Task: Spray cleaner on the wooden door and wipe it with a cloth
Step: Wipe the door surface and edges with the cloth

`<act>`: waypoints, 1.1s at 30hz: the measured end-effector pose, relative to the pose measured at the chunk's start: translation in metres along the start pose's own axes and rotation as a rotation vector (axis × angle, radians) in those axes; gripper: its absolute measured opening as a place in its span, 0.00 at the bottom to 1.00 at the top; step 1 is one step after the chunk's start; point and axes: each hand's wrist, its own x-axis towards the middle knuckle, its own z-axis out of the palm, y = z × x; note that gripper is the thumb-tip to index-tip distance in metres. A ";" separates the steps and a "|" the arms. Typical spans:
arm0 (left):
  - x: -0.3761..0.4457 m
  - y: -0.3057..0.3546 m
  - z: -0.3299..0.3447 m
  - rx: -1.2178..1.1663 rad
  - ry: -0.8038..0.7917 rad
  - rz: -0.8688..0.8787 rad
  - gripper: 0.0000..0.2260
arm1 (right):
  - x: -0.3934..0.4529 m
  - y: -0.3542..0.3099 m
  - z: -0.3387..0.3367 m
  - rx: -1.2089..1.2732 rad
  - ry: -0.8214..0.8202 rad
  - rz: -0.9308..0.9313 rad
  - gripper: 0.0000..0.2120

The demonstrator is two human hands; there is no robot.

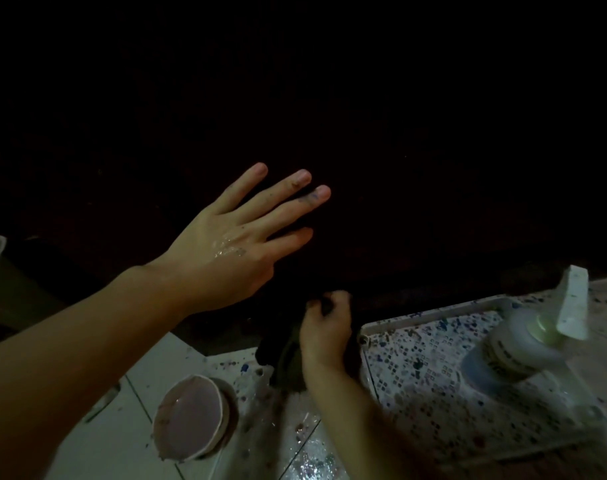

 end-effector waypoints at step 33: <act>0.046 0.022 0.014 -0.098 0.217 -0.032 0.22 | 0.046 -0.021 -0.089 -0.305 0.157 -0.664 0.05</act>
